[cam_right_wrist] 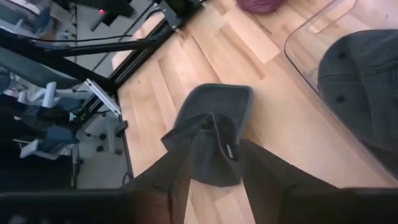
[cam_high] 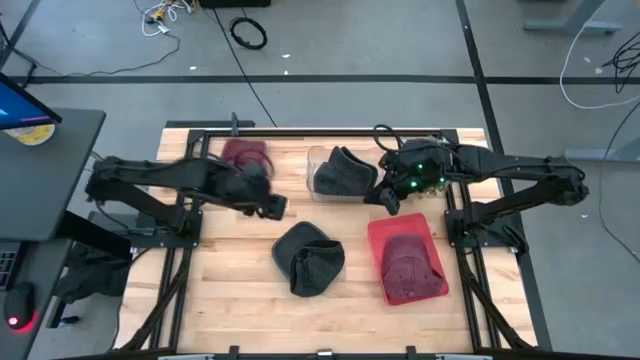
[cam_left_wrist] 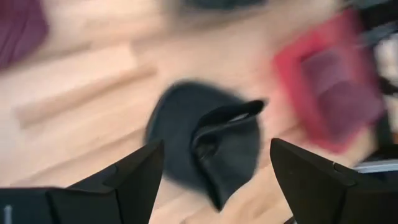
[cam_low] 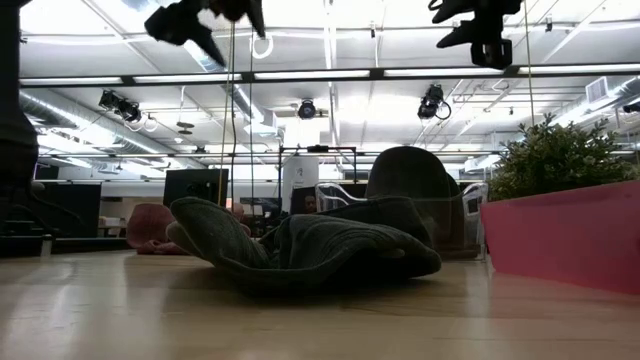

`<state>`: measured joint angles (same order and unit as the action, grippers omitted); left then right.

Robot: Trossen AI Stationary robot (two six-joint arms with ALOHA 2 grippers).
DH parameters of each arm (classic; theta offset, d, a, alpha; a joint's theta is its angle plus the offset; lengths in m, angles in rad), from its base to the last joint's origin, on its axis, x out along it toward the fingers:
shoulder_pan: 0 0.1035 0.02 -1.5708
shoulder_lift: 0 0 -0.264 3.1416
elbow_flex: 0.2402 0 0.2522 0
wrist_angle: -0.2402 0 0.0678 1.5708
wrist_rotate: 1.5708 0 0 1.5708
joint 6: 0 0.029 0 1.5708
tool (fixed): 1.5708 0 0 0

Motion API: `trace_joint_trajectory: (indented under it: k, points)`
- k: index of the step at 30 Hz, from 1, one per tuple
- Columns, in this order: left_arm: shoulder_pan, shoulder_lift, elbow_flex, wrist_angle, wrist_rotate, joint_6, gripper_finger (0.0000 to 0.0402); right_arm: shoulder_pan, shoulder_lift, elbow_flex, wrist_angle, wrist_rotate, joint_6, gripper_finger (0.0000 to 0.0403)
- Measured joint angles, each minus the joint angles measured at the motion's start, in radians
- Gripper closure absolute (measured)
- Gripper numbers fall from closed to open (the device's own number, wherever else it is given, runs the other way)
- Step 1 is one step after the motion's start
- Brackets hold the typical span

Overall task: Pick & Place hat
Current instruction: Put the black cap into the transparent bin

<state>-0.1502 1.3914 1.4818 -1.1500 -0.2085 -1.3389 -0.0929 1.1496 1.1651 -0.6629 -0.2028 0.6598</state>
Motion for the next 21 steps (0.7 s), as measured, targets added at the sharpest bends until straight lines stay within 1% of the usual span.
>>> trace_joint_trajectory:
  k: [3, 6, 10, 17, 21]
  points:
    - [-0.017, 0.072, 0.0, -0.058, 0.08, -0.055, 0.0103, 0.0, -0.011, -0.02, -0.003, -0.011, -0.002, 0.0261]
    - [-0.038, 0.139, 0.0, -0.064, 0.141, -0.095, 0.0103, 0.005, -0.018, -0.025, -0.004, -0.03, -0.019, 0.0261]
    - [-0.059, 0.217, 0.0, -0.079, 0.221, -0.193, 0.0104, 0.024, -0.017, -0.025, -0.006, -0.034, -0.051, 0.0263]
    - [-0.092, 0.333, 0.0, -0.079, 0.253, -0.325, 0.0111, 0.054, -0.017, -0.025, -0.013, -0.049, -0.106, 0.0264]
    - [-0.108, 0.359, 0.0, -0.055, 0.249, -0.375, 0.0111, 0.068, -0.017, -0.025, -0.013, -0.076, -0.128, 0.0264]
